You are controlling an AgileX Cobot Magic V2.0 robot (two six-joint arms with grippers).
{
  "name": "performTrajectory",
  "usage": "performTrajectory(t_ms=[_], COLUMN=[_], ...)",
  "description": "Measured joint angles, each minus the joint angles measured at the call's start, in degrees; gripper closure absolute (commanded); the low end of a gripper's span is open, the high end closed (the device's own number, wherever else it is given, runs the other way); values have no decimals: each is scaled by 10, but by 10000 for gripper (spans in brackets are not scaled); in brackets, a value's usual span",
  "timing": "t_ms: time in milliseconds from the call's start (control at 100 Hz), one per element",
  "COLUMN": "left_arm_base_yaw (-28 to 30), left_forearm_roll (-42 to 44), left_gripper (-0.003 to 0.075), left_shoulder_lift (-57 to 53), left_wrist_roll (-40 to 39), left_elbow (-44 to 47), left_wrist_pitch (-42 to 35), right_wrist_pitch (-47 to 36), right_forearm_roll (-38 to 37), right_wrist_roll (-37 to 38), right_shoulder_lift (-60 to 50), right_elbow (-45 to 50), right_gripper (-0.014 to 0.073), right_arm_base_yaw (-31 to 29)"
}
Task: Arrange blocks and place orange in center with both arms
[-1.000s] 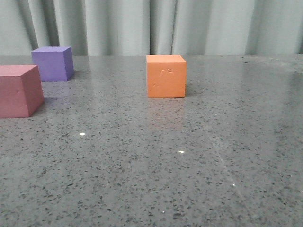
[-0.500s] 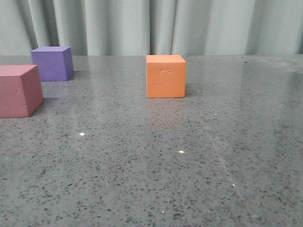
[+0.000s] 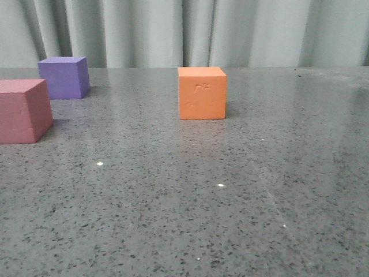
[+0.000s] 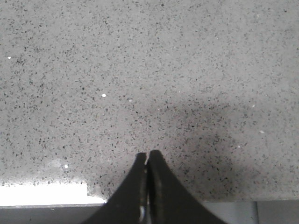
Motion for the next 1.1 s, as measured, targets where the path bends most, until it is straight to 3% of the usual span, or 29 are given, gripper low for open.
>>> performTrajectory(t_ms=[40,170,550,750,930,1100], left_arm_base_yaw=[0,0,-2,-65,-151,-246], left_forearm_roll=[0,-4,-174,-190,-138,9], left_gripper=[-3,79,81,92,92,106], left_shoulder_lift=[0,0,108,211,303,396], left_wrist_roll=[0,3,118,131,86,-38], left_elbow=[0,0,-59,-106,-151,-202], left_wrist_pitch=[0,0,4,-12,-44,-69], right_wrist_pitch=[0,0,0,0,0,0], right_forearm_roll=[0,0,0,0,0,0], right_wrist_roll=[0,0,0,0,0,0], right_shoulder_lift=[0,0,0,0,0,0], right_elbow=[0,0,0,0,0,0], right_gripper=[661,661,661,661,661,661], right_arm_base_yaw=[0,0,0,0,0,0])
